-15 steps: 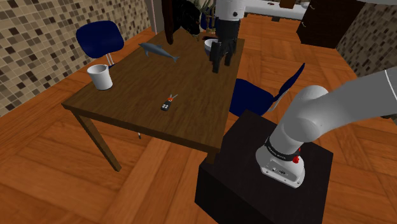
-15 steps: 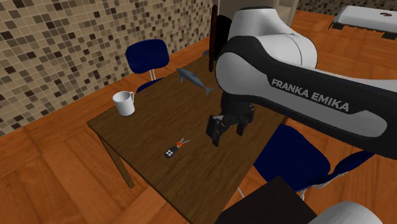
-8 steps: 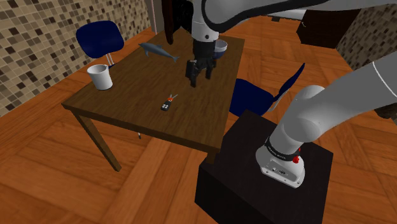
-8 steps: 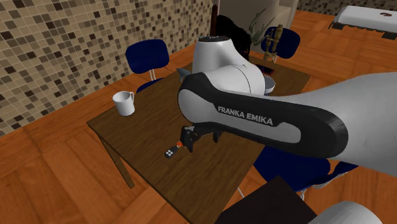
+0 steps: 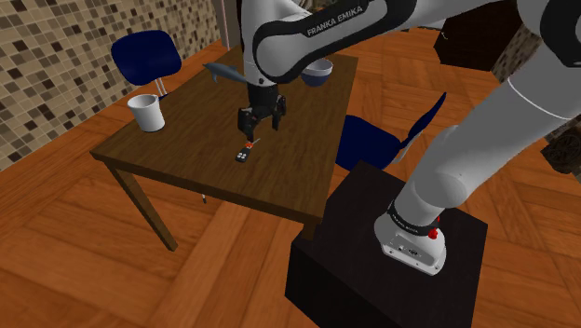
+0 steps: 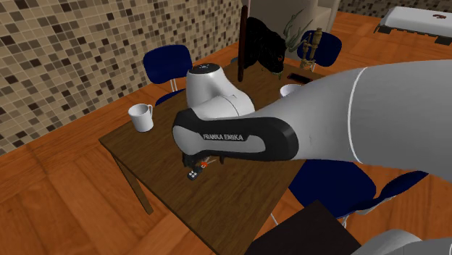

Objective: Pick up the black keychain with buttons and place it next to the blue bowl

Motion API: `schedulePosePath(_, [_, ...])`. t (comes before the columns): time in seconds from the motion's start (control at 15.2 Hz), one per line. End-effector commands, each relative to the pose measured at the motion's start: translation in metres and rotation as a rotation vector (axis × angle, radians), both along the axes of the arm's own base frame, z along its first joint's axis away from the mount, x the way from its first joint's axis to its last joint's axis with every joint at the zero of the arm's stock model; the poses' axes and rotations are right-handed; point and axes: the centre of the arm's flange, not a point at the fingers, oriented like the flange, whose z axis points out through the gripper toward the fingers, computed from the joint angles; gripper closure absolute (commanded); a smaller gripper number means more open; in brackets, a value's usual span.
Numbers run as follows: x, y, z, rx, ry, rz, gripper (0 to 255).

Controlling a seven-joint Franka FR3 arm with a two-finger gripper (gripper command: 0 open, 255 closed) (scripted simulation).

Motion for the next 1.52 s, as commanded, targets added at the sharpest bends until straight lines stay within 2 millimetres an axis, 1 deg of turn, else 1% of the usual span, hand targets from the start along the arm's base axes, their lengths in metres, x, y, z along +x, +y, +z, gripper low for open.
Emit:
schedulePosePath(0.0, [0.015, 0.013, -0.016, -0.01, -0.011, -0.024, 0])
schedulePosePath(0.26, [0.049, 0.036, -0.047, -0.033, -0.029, -0.07, 0])
schedulePosePath(0.33, [0.052, 0.038, -0.049, -0.035, -0.03, -0.072, 0])
schedulePosePath(0.73, [0.052, 0.038, -0.081, -0.035, -0.03, -0.072, 0])
schedulePosePath(0.79, [0.052, 0.038, -0.089, -0.035, -0.03, -0.072, 0])
schedulePosePath(1.32, [0.052, 0.038, -0.089, -0.035, -0.03, -0.072, 0])
schedulePosePath(1.39, [0.052, 0.038, -0.089, -0.035, -0.03, -0.072, 255])
schedulePosePath(1.45, [0.052, 0.038, -0.089, -0.035, -0.03, -0.072, 255])
